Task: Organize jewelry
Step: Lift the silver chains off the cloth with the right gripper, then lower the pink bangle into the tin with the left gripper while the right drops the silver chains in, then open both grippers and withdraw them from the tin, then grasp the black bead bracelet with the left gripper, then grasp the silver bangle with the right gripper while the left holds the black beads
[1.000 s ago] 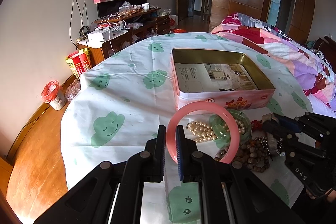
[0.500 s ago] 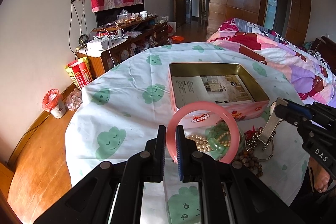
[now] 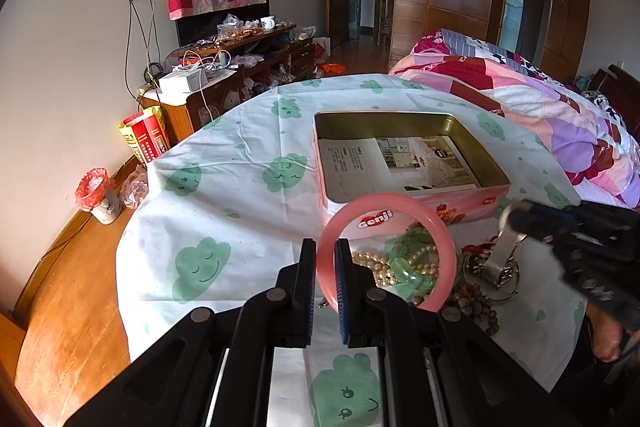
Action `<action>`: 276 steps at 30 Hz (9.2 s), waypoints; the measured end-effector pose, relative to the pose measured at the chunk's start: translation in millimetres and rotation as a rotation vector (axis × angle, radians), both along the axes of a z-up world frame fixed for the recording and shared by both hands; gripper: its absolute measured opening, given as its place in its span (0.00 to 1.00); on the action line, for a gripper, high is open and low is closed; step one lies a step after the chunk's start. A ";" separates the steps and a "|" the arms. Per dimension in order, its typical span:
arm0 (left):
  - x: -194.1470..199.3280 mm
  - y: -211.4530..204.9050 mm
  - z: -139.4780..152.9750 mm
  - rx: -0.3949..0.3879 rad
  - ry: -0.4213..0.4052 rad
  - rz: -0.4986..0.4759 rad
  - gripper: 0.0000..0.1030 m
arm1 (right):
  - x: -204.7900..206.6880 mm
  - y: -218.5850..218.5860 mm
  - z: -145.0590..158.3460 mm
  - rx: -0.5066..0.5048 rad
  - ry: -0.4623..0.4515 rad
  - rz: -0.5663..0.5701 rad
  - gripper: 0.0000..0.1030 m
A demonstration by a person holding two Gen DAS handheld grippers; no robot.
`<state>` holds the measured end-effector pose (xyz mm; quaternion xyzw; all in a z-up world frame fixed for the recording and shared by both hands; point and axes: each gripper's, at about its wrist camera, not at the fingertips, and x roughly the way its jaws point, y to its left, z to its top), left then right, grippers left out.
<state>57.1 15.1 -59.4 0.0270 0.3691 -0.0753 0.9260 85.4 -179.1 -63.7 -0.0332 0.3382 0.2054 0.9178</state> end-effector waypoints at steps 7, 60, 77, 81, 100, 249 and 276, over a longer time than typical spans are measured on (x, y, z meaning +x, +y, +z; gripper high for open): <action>1.3 4.4 -5.4 -0.003 0.014 0.011 0.08 | 2.0 -13.6 -20.0 -0.030 0.030 -0.058 0.55; 65.9 -17.9 44.4 0.068 -0.074 -0.025 0.08 | 24.7 -3.2 67.9 -0.067 -0.211 -0.051 0.07; 126.5 -38.8 -2.8 0.122 0.022 -0.006 0.08 | 94.8 -0.8 20.6 -0.078 -0.091 -0.114 0.07; 131.9 -39.1 -11.7 0.118 0.046 -0.002 0.09 | 102.1 -3.5 11.3 -0.082 -0.069 -0.131 0.07; 115.1 -25.4 -13.2 0.143 0.042 0.056 0.55 | 93.9 -19.4 -7.3 -0.077 -0.013 -0.198 0.55; 8.7 14.9 -1.6 -0.090 0.047 -0.057 0.08 | 10.5 1.6 -34.3 -0.081 0.071 -0.151 0.19; 13.2 8.1 7.2 -0.078 0.030 -0.081 0.08 | 9.0 -4.6 -13.6 -0.053 0.063 -0.145 0.58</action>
